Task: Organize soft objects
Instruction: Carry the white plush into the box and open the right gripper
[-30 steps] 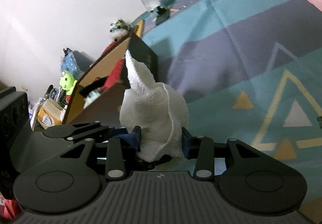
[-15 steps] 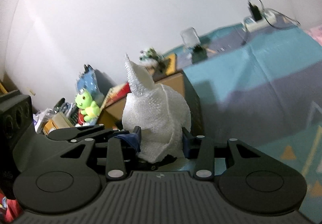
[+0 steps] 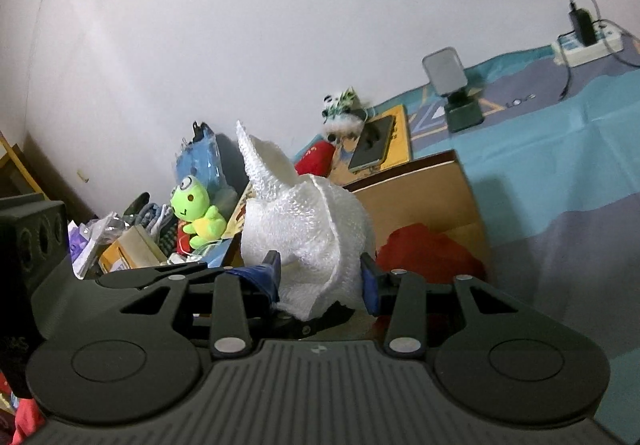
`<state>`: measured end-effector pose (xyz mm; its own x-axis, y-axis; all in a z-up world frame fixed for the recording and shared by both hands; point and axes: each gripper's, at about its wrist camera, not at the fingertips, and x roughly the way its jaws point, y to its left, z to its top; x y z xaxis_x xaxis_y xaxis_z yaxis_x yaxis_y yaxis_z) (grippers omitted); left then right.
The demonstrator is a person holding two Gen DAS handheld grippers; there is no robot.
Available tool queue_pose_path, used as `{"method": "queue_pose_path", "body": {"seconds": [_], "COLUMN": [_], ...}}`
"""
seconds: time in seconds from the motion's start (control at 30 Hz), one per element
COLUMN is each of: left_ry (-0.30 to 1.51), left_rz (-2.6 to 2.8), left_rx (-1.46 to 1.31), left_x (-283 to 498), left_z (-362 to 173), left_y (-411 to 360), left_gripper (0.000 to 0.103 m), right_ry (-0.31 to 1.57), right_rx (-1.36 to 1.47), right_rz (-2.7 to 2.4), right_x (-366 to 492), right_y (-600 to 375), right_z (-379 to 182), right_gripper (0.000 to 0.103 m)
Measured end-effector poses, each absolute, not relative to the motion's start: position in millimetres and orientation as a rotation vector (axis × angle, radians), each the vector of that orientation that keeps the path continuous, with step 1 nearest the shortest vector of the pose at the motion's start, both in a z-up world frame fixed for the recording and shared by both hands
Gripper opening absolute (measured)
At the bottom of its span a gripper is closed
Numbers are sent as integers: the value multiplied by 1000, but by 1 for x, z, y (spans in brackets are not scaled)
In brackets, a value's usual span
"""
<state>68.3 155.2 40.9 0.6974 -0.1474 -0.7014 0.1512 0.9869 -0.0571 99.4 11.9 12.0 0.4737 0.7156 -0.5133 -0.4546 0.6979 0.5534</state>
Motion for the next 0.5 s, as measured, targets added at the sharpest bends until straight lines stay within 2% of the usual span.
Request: {"method": "queue_pose_path", "body": {"seconds": [0.2,0.37,0.5], "left_ry": [854,909,941], "left_rz": [-116,-83,-87], "left_rx": [-50,-73,-129], "left_x": [98,117,125], "left_z": [13,-13,-24], "left_y": [185,200,208], "left_gripper": [58,70,73], "right_ry": [840,867,907], "right_rx": [332,273,300], "right_rz": [705,626,582], "right_x": [115,125,133], "right_y": [37,43,37], "right_z": [-11,-25,-33], "right_gripper": [27,27,27]}}
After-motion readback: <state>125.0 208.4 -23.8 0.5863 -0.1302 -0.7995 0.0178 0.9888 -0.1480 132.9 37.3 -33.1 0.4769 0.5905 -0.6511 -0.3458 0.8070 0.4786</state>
